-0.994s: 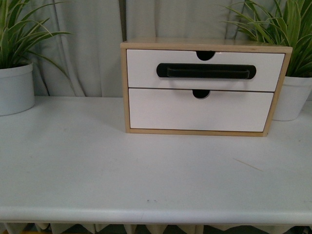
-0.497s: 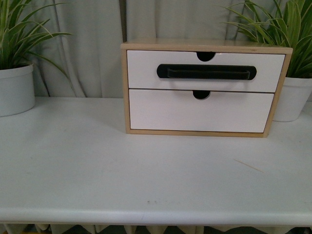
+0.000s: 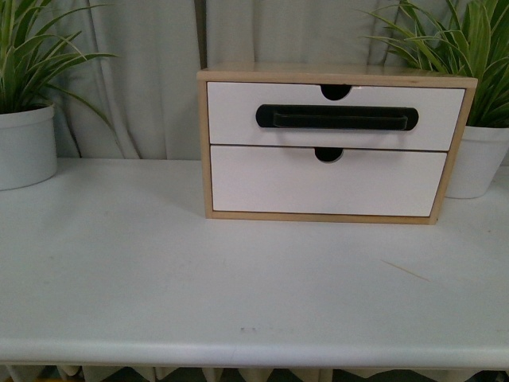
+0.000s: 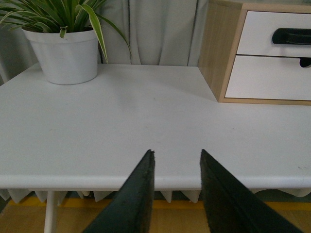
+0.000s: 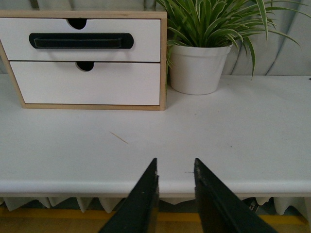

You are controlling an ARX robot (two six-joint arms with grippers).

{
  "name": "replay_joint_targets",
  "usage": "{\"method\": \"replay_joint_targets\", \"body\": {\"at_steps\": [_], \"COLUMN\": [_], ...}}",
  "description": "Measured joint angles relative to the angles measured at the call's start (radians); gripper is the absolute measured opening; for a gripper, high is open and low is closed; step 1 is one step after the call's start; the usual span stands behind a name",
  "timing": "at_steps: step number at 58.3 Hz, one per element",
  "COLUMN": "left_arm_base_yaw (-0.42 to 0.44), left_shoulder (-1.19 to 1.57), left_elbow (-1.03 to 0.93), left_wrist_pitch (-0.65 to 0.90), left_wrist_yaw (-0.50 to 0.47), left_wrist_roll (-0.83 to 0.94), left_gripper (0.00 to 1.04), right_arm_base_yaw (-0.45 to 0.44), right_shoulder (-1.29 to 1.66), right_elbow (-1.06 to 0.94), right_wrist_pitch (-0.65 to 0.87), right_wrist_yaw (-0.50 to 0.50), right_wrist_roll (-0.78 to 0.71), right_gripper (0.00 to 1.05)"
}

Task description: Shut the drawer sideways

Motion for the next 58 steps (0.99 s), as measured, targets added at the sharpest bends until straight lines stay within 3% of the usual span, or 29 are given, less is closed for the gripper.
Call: {"method": "replay_joint_targets", "body": {"at_steps": [21,23,58], "left_arm_base_yaw": [0.000,0.000,0.000], "left_shoulder": [0.000,0.000,0.000], "left_elbow": [0.000,0.000,0.000], "left_wrist_pitch": [0.000,0.000,0.000], "left_wrist_yaw": [0.000,0.000,0.000], "left_wrist_roll": [0.001,0.001,0.001], "left_gripper": [1.01,1.00,0.99], "right_arm_base_yaw": [0.000,0.000,0.000], "right_shoulder": [0.000,0.000,0.000], "right_elbow": [0.000,0.000,0.000], "right_wrist_pitch": [0.000,0.000,0.000], "right_wrist_yaw": [0.000,0.000,0.000], "right_wrist_roll": [0.000,0.002,0.002], "right_gripper": [0.94,0.98,0.96]}}
